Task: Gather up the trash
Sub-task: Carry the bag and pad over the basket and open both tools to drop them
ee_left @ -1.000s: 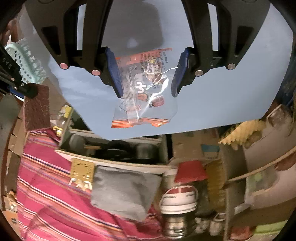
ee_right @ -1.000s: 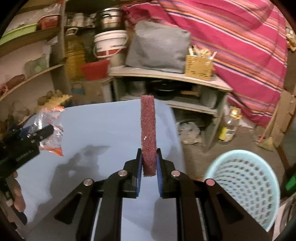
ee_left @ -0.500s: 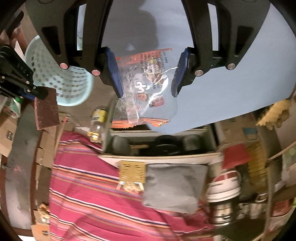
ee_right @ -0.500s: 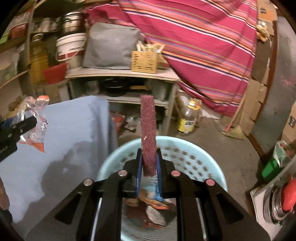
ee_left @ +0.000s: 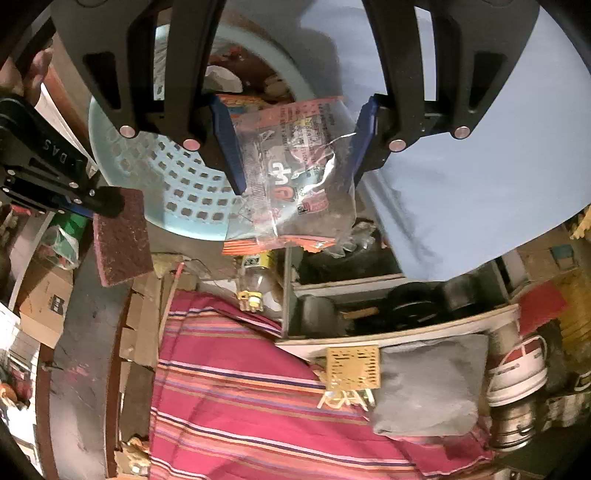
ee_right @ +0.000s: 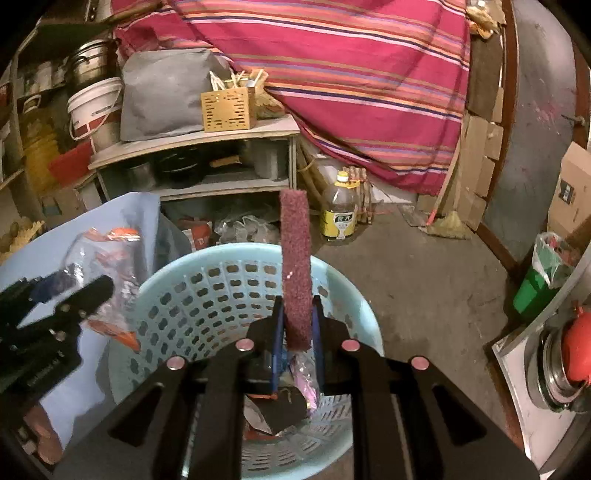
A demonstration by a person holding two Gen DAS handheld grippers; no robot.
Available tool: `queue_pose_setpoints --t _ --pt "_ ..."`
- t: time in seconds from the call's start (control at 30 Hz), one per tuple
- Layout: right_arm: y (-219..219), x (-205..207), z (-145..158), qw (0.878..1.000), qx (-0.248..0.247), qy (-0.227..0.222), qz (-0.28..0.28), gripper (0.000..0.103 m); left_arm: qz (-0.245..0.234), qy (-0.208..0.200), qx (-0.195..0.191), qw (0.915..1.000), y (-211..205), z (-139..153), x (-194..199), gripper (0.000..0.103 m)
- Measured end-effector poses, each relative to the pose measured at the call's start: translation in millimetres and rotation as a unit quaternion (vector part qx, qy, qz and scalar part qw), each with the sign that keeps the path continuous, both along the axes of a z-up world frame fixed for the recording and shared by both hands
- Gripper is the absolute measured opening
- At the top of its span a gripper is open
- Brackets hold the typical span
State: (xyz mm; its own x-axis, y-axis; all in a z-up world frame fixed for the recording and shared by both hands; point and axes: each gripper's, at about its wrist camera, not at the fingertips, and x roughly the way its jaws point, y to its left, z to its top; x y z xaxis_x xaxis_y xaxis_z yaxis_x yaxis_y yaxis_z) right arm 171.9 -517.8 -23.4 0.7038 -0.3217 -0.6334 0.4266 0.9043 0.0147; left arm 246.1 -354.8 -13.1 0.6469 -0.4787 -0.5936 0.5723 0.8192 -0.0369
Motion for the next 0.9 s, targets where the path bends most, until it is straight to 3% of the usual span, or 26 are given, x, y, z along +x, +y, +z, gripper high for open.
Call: queue_pose_setpoints --t 0.2,0.23,0.27,0.33,0.57,0.9 --pt "-7 -5 -2 1.0 0.011 -0.003 -0.005 0.014 -0.004 0.013 0.005 0.9999 -17 -14 2 0.054" --pt "-8 -5 -3 1.0 0.013 -0.002 -0.005 0.014 0.001 0.012 0.009 0.9999 -18 -15 2 0.063" --pt "-7 -5 -3 1.0 0.013 -0.002 -0.004 0.014 0.005 0.012 0.012 0.9999 -18 -15 3 0.079" --pt "-6 -3 -4 1.0 0.015 -0.001 -0.002 0.014 0.014 0.001 0.01 0.9998 -17 -13 1 0.085" --pt "-1 4 -6 1.0 0.016 0.003 0.007 0.014 0.03 -0.02 0.014 0.9993 1 -3 0 0.092" --pt "17 19 -12 0.999 0.018 0.017 0.025 0.016 0.072 -0.023 0.01 0.9971 57 3 0 0.094"
